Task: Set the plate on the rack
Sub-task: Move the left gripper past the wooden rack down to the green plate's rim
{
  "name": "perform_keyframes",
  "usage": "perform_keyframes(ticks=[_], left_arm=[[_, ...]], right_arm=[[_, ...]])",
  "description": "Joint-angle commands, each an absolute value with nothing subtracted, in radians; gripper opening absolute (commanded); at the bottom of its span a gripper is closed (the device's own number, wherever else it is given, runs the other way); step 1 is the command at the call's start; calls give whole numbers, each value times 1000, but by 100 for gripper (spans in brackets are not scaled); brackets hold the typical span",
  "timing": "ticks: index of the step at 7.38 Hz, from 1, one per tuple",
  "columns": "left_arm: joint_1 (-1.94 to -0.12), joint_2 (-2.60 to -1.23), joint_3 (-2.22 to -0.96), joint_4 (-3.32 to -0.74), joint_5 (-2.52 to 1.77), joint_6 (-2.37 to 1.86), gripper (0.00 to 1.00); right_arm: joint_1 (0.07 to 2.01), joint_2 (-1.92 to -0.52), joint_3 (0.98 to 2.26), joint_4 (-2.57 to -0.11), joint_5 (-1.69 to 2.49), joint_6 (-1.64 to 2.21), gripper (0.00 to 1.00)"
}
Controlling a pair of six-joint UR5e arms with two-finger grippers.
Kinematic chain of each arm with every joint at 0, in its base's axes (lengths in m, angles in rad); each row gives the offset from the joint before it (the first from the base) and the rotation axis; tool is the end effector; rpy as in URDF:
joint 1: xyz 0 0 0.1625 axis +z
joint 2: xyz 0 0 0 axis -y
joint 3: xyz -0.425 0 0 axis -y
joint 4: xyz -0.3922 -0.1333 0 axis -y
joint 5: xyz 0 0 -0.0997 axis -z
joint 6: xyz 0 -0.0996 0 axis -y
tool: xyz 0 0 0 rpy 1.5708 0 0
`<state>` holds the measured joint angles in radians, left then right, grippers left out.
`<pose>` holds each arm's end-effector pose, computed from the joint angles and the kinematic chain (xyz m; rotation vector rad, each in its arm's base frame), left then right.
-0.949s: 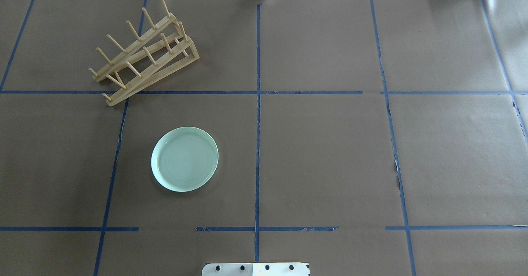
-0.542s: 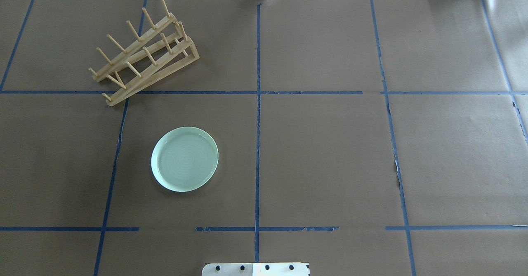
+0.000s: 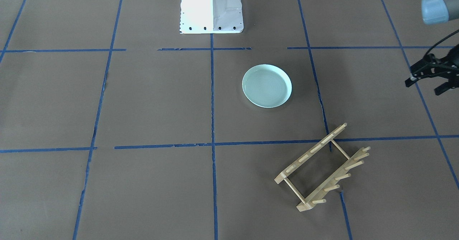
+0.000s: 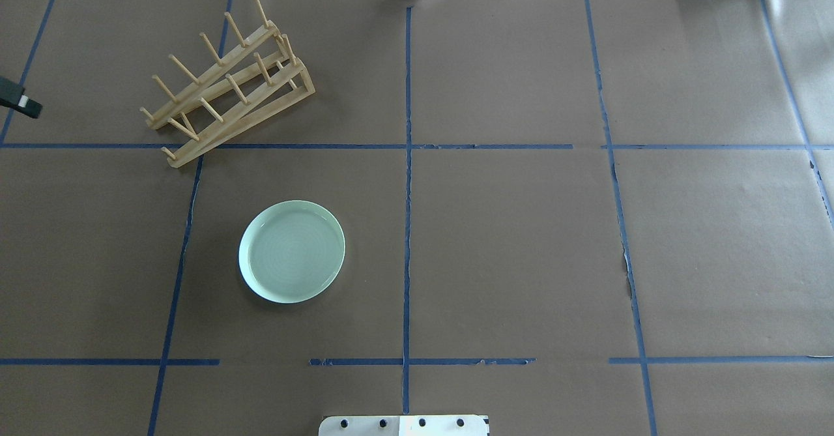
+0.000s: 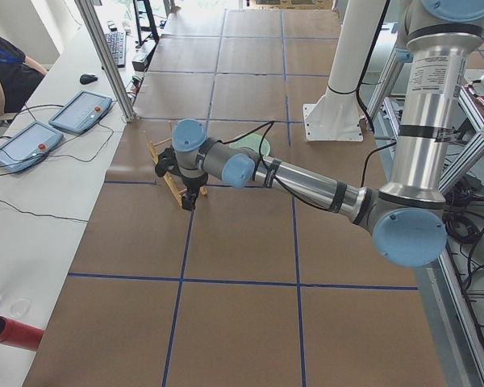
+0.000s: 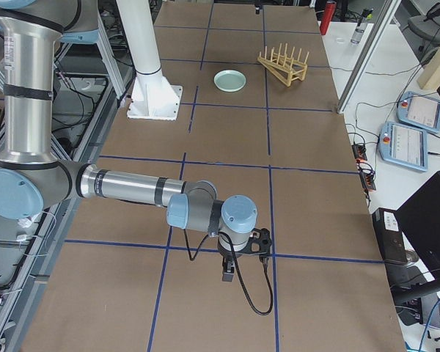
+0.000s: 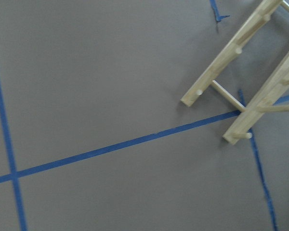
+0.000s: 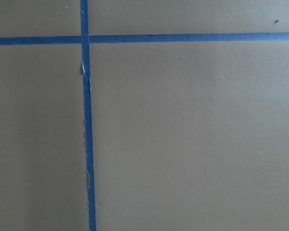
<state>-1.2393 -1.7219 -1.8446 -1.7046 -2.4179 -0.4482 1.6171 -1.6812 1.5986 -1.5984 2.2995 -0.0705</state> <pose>0.1205 -0.5304 0.4241 0.1716 0.9602 0.1292 0.0870 -0.4314 0.7021 -0.0626 -0.7328 0.0171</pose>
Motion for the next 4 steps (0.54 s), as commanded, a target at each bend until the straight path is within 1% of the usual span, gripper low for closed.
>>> perform_keyframes(ticks=[1,3,4], left_arm=[[-1026,-1857,-1885,-1698,-2321,-883,100],[-896,-1971,-1859,-1648,-2301,-1181,100],[-817,-2059,-1846,-1517,-2265,-1245,100]], right_arm=[[1618,-1681,1600,-1598,2299,-71,100],[1617,-1681,1600,-1598,2299,-71,100],[1618,-1681,1598,-1598,2299,-71,100]])
